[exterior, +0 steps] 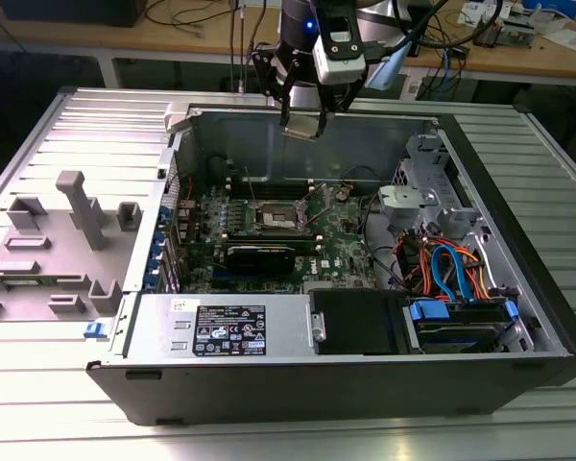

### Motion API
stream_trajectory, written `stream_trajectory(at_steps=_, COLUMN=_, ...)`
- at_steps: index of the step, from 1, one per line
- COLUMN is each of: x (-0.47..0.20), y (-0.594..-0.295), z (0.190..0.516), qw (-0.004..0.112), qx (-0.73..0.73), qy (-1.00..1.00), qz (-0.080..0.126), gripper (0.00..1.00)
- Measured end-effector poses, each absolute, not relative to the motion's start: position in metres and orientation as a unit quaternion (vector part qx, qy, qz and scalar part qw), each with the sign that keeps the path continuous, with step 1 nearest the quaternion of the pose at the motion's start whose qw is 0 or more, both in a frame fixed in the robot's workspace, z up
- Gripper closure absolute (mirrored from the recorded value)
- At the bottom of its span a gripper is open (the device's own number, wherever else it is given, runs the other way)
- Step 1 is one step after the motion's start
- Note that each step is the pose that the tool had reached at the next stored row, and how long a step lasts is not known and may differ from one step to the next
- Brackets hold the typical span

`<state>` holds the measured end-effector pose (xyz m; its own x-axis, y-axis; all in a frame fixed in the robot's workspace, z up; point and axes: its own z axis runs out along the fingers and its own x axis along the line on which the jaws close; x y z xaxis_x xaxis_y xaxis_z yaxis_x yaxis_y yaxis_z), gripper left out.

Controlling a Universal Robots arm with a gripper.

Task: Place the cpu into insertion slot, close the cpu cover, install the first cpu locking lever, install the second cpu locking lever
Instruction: 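Place the cpu into insertion slot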

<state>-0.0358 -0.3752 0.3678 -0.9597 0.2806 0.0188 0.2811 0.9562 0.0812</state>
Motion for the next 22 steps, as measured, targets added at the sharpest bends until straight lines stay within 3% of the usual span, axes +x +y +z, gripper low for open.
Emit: stream_trajectory(at_steps=22, x=-0.0358, y=-0.3753, z=0.3674, qw=0.001, qx=-0.203, qy=-0.978, qz=-0.042, gripper=0.46)
